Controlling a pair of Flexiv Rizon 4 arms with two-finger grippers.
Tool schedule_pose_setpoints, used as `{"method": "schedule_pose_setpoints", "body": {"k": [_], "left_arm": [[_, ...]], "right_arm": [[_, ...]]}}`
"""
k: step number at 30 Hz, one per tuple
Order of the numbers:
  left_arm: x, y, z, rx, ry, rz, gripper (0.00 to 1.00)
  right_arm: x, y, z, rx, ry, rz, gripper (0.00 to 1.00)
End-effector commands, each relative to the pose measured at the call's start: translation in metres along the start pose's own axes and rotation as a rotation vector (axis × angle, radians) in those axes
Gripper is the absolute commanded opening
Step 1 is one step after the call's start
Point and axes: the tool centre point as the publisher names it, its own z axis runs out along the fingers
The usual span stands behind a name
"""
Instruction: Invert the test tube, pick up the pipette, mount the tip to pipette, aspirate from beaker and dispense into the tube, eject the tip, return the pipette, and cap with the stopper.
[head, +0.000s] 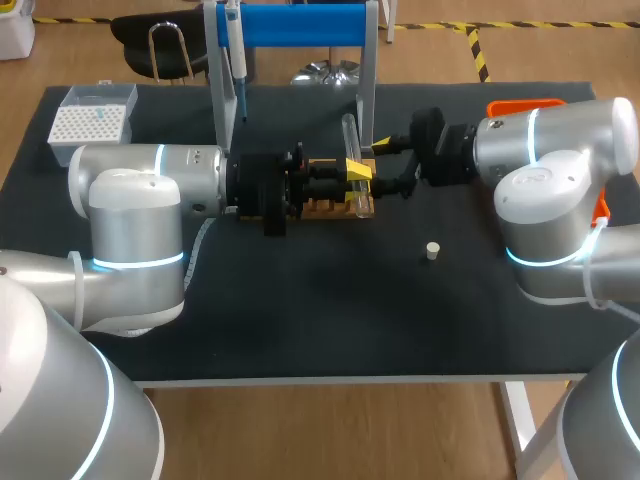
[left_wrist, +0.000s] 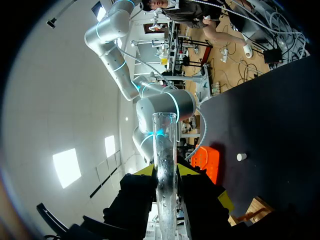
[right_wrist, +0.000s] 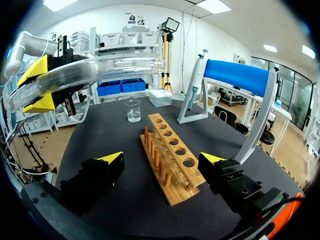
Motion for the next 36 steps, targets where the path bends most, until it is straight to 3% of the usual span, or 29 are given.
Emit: {"method": "schedule_pose_setpoints", "body": {"k": [1, 36], "left_arm": [[0.0, 0.0, 0.0, 0.001, -0.001, 0.002, 0.0], [0.0, 0.0, 0.0, 0.001, -0.001, 0.002, 0.0]], "right_arm": [[-0.001, -0.004, 0.009, -0.012, -0.015, 0.004, 1.0], [-0.002, -0.013, 0.036, -0.007, -0.039, 0.011, 1.0]]}}
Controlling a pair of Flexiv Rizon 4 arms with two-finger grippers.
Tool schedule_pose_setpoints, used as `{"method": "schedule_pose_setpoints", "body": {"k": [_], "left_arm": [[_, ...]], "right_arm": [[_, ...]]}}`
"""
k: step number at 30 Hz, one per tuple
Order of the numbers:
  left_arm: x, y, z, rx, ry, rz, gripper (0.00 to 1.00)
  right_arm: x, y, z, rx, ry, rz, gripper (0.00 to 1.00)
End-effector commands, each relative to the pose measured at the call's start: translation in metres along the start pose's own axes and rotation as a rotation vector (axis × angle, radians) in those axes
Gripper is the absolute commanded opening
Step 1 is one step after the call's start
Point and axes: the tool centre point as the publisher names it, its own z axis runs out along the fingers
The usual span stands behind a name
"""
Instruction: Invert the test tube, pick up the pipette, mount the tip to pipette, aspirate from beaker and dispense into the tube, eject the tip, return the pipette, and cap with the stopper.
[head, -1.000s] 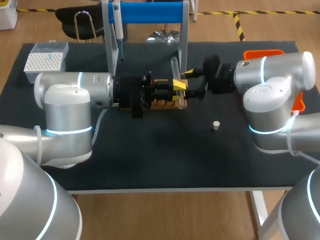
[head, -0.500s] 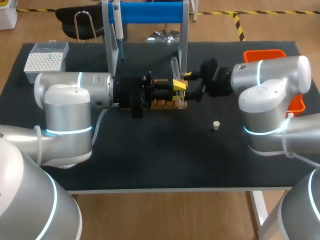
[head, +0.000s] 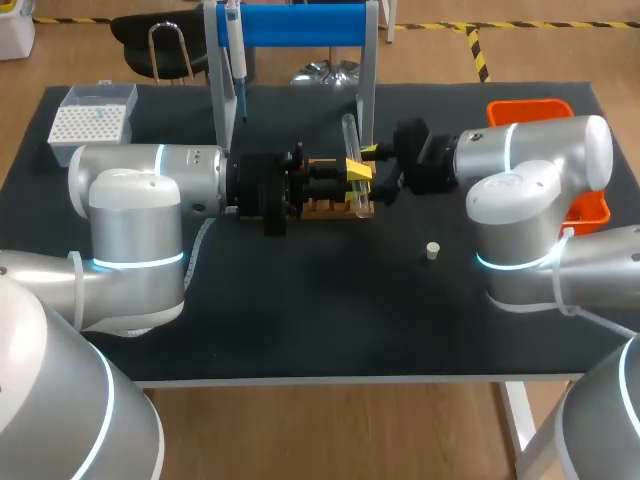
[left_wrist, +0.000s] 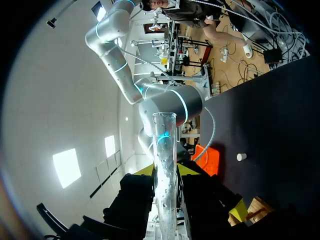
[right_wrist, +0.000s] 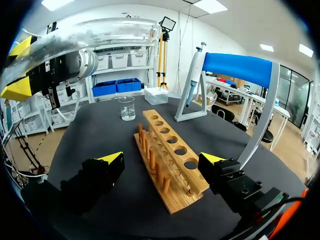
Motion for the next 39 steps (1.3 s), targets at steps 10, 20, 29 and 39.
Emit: {"method": "schedule_pose_setpoints", "body": {"k": [10, 20, 29, 39], "left_arm": [[0.0, 0.001, 0.0, 0.001, -0.001, 0.002, 0.0], [0.0, 0.001, 0.0, 0.001, -0.001, 0.002, 0.0], [0.0, 0.001, 0.0, 0.001, -0.001, 0.002, 0.0], [-0.042, 0.009, -0.021, 0.107, 0.125, -0.531, 0.0]], "right_arm": [[0.0, -0.001, 0.01, -0.002, -0.025, 0.009, 1.0], [0.0, -0.001, 0.01, -0.004, -0.028, 0.006, 1.0], [0.0, -0.001, 0.01, -0.004, -0.028, 0.006, 1.0], [0.0, -0.001, 0.01, -0.004, -0.028, 0.006, 1.0]]}}
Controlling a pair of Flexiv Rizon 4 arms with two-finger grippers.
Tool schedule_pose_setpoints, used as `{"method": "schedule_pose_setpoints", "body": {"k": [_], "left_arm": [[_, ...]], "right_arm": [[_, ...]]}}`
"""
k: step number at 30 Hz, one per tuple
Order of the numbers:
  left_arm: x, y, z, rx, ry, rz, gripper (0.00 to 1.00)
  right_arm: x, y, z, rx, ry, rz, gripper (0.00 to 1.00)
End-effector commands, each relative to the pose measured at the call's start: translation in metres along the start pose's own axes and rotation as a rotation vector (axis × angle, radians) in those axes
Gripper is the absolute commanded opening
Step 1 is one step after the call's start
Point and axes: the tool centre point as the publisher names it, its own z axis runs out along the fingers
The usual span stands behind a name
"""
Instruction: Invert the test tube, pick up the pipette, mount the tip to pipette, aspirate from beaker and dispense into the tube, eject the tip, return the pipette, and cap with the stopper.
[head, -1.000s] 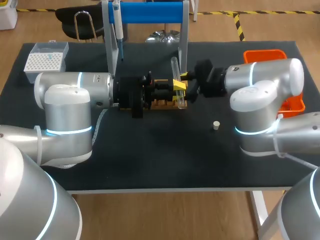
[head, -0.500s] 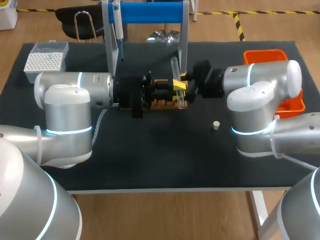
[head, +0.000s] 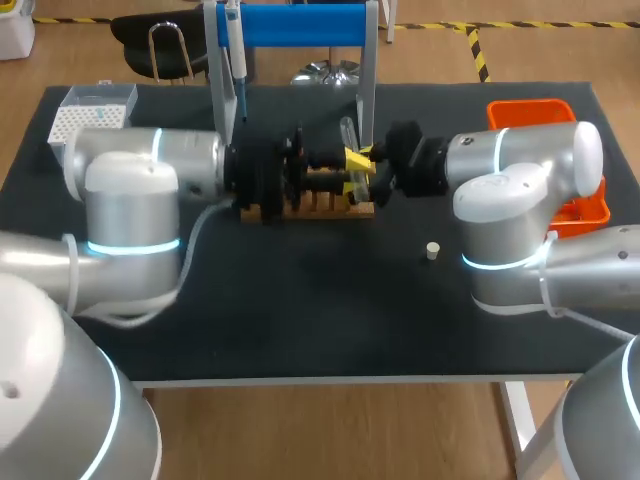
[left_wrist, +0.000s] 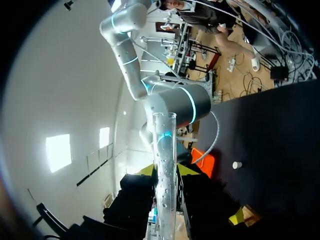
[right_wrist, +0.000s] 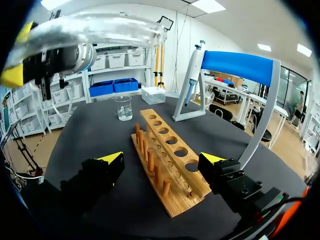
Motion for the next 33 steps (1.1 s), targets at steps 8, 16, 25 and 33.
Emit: {"method": "schedule_pose_setpoints", "body": {"k": [8, 16, 25, 33], "left_arm": [[-0.04, -0.008, -0.021, 0.13, 0.086, -0.563, 0.0], [-0.04, -0.008, -0.021, 0.13, 0.086, -0.563, 0.0], [-0.05, 0.022, -0.04, 0.13, -0.011, -0.848, 0.0], [-0.057, 0.051, -0.039, 0.062, -0.052, -1.062, 0.0]], "right_arm": [[0.0, -0.001, 0.001, -0.002, -0.002, 0.0, 1.0], [0.0, -0.001, 0.001, -0.002, -0.002, 0.0, 1.0], [0.0, -0.001, 0.001, -0.002, -0.002, 0.0, 1.0], [0.0, -0.001, 0.001, -0.002, -0.002, 0.0, 1.0]]}}
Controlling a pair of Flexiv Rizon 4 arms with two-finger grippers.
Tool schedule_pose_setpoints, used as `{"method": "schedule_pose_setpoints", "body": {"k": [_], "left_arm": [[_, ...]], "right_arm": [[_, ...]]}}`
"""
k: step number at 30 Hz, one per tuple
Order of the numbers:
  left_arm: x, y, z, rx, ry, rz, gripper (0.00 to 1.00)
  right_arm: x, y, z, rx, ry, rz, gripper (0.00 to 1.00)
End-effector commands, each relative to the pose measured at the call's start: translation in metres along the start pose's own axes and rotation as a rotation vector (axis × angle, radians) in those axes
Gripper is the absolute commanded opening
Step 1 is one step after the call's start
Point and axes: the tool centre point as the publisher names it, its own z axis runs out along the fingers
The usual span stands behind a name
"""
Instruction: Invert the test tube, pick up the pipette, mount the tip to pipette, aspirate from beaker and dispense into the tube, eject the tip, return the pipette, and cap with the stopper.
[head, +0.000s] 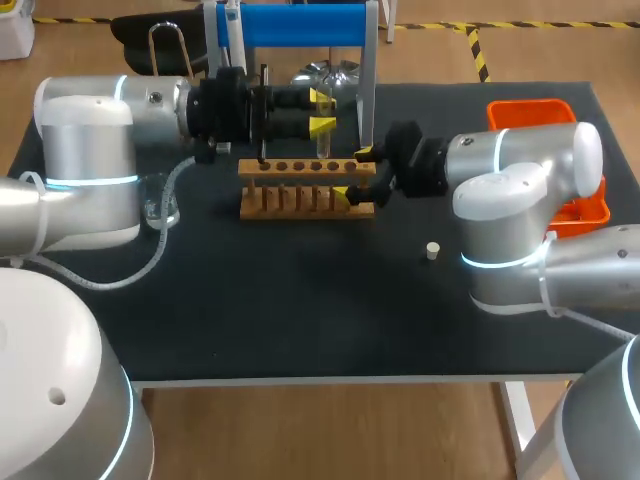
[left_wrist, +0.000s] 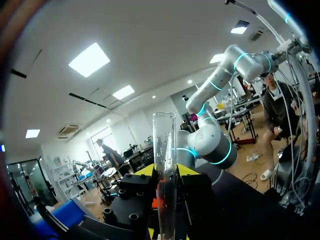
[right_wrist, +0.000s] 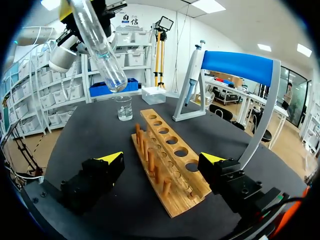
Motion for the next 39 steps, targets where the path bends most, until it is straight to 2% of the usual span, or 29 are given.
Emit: {"method": "schedule_pose_setpoints", "body": {"k": [1, 7, 10, 39], "left_arm": [[-0.01, 0.004, 0.008, -0.045, -0.017, -0.091, 0.0], [-0.024, 0.015, 0.011, -0.09, -0.069, -0.175, 0.0], [-0.029, 0.019, 0.015, -0.12, -0.094, -0.174, 0.0], [-0.031, 0.02, 0.016, -0.116, -0.088, -0.174, 0.0]], "right_arm": [[0.0, 0.0, 0.0, -0.001, -0.002, 0.0, 1.0], [0.0, 0.0, 0.0, -0.001, -0.002, 0.0, 1.0], [0.0, 0.0, 0.0, -0.001, -0.002, 0.0, 1.0], [0.0, 0.0, 0.0, -0.001, -0.002, 0.0, 1.0]]}}
